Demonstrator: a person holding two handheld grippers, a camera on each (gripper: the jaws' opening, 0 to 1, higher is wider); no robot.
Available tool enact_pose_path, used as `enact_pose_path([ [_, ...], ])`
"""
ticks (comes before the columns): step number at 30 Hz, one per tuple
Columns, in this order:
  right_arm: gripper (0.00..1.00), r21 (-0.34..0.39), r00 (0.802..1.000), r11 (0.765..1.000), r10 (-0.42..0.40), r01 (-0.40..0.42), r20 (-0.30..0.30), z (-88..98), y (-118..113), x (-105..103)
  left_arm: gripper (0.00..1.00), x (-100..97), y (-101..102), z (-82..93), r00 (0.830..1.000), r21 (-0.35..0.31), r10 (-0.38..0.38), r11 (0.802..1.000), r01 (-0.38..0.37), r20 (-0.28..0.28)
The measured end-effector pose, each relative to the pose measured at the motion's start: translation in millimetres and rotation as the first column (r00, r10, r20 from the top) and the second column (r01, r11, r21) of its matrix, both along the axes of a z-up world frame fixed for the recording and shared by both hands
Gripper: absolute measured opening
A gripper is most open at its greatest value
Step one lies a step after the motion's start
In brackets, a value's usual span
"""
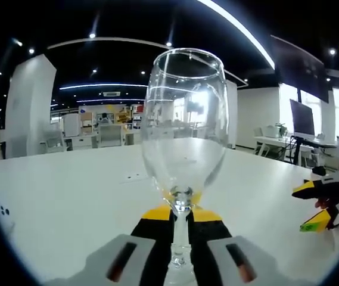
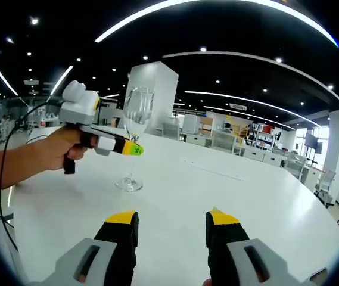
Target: Stand the stemmed glass upright on the table place it in front of you
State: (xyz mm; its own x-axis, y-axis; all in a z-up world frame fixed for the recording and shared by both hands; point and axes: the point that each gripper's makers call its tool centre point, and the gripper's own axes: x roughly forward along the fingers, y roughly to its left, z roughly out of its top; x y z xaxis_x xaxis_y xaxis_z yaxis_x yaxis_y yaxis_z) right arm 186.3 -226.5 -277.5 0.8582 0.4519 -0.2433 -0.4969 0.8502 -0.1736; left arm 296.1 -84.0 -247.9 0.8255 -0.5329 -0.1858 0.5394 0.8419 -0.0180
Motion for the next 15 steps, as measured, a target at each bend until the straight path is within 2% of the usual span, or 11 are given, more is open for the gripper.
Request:
enact_pose_path([
  [15, 0.48, 0.0, 1.0, 1.0, 0.001, -0.001, -0.002, -0.7, 0.3, -0.3, 0.1, -0.1, 0.4, 4.8, 1.0, 0.003, -0.001, 1.0, 0.001, 0.018],
])
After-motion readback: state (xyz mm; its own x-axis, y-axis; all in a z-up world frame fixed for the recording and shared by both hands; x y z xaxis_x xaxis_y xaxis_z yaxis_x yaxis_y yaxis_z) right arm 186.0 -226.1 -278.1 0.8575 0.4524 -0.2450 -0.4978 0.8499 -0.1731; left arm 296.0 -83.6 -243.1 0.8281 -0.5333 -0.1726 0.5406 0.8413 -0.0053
